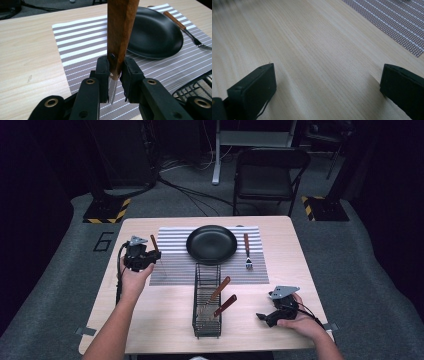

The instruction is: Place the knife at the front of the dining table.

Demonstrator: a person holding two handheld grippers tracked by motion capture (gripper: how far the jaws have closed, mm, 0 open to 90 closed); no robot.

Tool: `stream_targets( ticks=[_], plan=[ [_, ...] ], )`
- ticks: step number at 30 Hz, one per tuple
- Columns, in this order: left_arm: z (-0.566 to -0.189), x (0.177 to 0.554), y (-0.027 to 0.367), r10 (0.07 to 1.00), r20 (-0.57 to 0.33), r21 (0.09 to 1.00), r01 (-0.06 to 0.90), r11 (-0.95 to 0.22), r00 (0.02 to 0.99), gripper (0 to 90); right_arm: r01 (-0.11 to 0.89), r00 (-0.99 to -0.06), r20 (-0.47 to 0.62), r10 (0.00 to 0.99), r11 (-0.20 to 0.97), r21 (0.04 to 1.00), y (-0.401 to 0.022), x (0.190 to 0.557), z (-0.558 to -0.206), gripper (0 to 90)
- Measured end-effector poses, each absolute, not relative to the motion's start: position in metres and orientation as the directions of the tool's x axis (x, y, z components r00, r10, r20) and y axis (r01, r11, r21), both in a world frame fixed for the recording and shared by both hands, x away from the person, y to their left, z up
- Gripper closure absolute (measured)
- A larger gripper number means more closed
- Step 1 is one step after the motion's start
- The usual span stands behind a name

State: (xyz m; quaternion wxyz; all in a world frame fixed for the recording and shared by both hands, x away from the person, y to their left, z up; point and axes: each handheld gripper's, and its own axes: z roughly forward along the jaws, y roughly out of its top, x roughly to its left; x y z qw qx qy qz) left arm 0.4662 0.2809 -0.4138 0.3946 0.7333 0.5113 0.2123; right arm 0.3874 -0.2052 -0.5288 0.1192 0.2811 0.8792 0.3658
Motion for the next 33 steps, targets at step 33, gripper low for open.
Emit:
stream_targets(
  ticks=[33],
  plan=[
    [-0.424,0.486,0.277,0.929,-0.124,0.806,0.581,-0.110,0.348,76.6,0.408,-0.813,-0.004,0.582,0.575,0.709,-0.205,0.387,-0.529,0.0]
  ],
)
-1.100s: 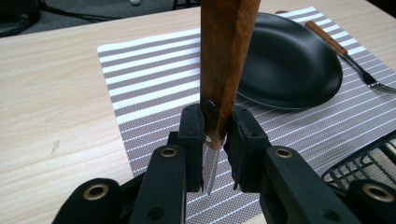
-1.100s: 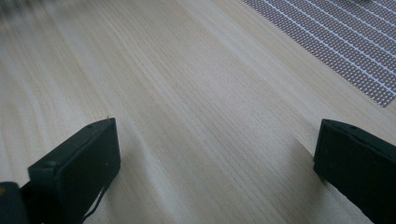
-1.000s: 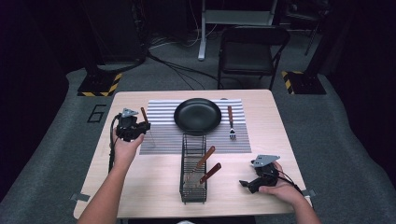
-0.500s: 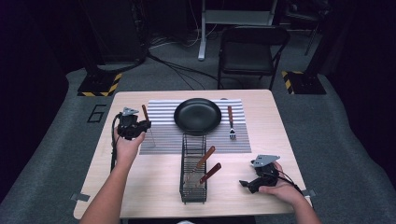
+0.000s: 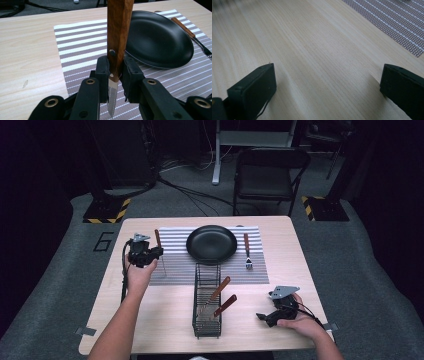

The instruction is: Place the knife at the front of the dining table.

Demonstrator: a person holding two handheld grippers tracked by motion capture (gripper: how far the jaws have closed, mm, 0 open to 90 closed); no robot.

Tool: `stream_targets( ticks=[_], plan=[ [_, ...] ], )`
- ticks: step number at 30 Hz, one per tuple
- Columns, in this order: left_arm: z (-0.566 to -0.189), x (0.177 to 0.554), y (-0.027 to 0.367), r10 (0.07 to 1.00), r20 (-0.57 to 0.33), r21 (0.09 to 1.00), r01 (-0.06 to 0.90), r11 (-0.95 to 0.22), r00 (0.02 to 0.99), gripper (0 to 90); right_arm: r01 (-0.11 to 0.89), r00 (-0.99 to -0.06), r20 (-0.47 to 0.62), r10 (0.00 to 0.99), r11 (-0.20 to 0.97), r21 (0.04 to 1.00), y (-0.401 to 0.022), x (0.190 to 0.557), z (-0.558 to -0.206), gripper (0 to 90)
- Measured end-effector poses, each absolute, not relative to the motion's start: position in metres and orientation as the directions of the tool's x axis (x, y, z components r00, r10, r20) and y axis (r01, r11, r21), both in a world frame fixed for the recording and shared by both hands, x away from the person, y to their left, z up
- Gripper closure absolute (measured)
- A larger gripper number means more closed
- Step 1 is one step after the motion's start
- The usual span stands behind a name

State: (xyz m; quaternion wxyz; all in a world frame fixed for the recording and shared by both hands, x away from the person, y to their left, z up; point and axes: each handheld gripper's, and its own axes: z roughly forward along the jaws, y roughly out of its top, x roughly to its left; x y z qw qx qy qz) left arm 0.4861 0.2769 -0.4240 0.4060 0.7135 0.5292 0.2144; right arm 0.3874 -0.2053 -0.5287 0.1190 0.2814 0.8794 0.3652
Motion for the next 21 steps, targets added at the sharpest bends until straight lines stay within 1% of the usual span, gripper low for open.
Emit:
stream_targets(
  ticks=[6,11,21],
  plan=[
    [-0.428,0.493,0.280,0.931,-0.149,0.809,0.583,-0.080,0.334,76.6,0.408,-0.813,-0.004,0.582,0.574,0.710,-0.205,0.387,-0.529,0.0],
    [-0.433,0.498,0.283,0.931,-0.187,0.811,0.584,-0.034,0.314,76.6,0.408,-0.813,-0.004,0.582,0.575,0.710,-0.205,0.387,-0.529,0.0],
    [-0.438,0.503,0.281,0.932,-0.194,0.819,0.573,-0.017,0.305,76.7,0.406,-0.814,-0.005,0.580,0.575,0.711,-0.205,0.388,-0.529,0.0]
  ],
)
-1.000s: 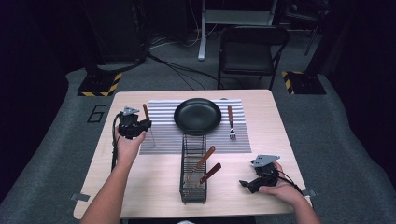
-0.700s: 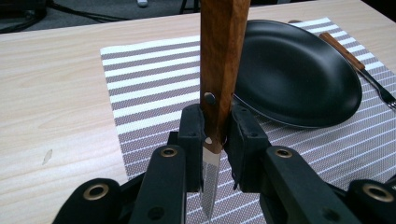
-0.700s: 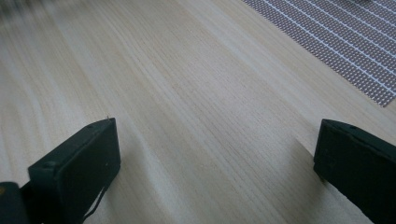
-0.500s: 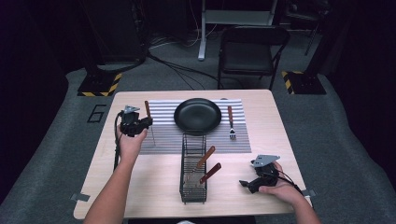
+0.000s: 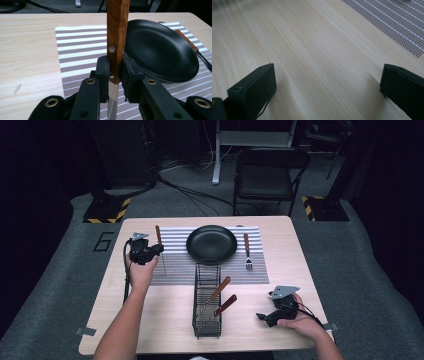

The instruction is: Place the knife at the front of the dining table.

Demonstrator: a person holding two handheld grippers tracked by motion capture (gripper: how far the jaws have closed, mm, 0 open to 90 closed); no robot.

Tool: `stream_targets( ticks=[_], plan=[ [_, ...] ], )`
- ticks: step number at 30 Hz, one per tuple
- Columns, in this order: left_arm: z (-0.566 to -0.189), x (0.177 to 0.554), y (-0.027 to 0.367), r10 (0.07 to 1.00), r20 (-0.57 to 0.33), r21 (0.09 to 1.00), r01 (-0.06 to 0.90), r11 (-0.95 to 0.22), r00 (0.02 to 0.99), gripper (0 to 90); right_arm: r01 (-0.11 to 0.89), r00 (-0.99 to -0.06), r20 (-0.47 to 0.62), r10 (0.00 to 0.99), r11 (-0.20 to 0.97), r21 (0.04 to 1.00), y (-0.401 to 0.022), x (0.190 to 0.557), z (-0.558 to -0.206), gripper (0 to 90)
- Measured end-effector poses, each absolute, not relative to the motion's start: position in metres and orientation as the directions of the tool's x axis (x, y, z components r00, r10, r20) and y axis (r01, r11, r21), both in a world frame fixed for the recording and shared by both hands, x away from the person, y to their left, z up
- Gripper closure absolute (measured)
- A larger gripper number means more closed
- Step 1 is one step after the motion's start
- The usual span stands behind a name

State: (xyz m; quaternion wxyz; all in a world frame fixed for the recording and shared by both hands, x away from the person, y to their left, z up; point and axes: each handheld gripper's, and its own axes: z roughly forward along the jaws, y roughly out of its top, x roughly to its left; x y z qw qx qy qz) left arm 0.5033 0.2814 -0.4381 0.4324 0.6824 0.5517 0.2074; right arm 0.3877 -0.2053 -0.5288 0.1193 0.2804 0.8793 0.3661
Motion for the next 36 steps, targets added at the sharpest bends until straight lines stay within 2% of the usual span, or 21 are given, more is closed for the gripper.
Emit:
stream_targets(
  ticks=[22,36],
  plan=[
    [-0.451,0.517,0.276,0.941,-0.209,0.829,0.558,0.026,0.266,76.7,0.406,-0.814,-0.004,0.581,0.574,0.711,-0.205,0.388,-0.529,0.0],
    [-0.460,0.529,0.277,0.938,-0.250,0.815,0.576,0.070,0.240,76.7,0.411,-0.811,0.000,0.585,0.570,0.711,-0.205,0.388,-0.529,0.0]
  ],
)
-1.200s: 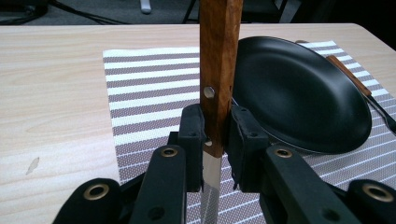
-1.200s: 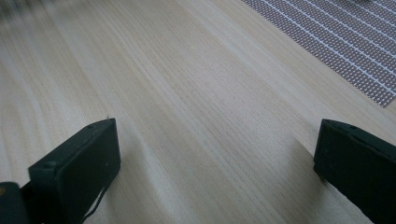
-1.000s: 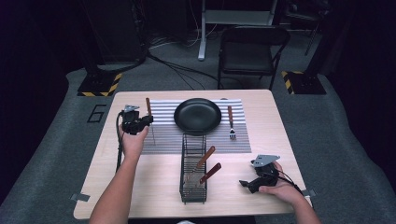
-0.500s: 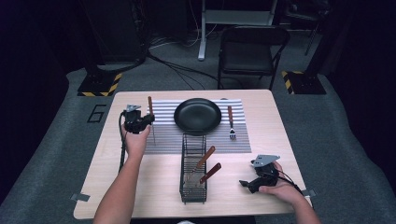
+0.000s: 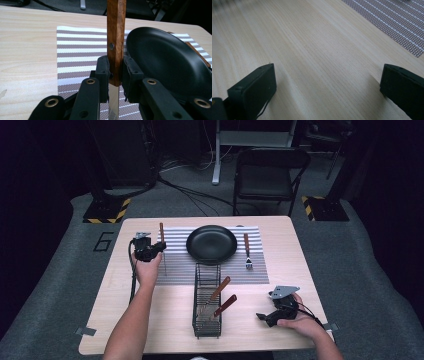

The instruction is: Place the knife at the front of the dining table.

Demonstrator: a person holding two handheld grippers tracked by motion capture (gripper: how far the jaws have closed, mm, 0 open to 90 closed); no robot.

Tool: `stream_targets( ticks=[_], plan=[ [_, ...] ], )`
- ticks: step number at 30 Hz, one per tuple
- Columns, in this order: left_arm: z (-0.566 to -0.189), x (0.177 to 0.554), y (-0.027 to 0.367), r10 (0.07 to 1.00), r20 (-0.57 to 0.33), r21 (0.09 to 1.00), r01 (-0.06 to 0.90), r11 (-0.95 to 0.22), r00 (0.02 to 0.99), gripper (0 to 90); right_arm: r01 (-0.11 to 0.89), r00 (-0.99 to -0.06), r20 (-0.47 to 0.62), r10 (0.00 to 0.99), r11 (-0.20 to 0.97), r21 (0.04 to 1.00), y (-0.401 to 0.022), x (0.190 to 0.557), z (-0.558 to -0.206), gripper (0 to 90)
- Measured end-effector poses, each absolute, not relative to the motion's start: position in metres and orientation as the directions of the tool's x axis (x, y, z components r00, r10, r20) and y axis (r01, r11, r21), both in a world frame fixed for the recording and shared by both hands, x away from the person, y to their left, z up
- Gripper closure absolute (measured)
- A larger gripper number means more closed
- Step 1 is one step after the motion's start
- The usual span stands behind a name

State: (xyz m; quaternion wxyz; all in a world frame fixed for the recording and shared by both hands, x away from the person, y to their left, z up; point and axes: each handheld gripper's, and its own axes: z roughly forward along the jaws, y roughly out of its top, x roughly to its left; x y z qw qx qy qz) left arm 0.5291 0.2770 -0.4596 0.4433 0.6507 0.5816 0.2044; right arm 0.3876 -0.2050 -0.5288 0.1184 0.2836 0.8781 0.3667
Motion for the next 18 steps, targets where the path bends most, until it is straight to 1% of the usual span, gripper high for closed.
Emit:
stream_targets(
  ticks=[3,10,18],
  plan=[
    [-0.459,0.532,0.274,0.942,-0.235,0.815,0.577,0.056,0.240,76.7,0.412,-0.811,0.000,0.585,0.570,0.711,-0.205,0.388,-0.529,0.0],
    [-0.462,0.539,0.270,0.947,-0.235,0.805,0.591,0.062,0.221,76.7,0.412,-0.811,0.001,0.585,0.570,0.711,-0.205,0.388,-0.529,0.0],
    [-0.469,0.545,0.270,0.944,-0.261,0.794,0.602,0.091,0.202,76.6,0.411,-0.811,0.000,0.586,0.569,0.713,-0.205,0.388,-0.529,0.0]
  ],
)
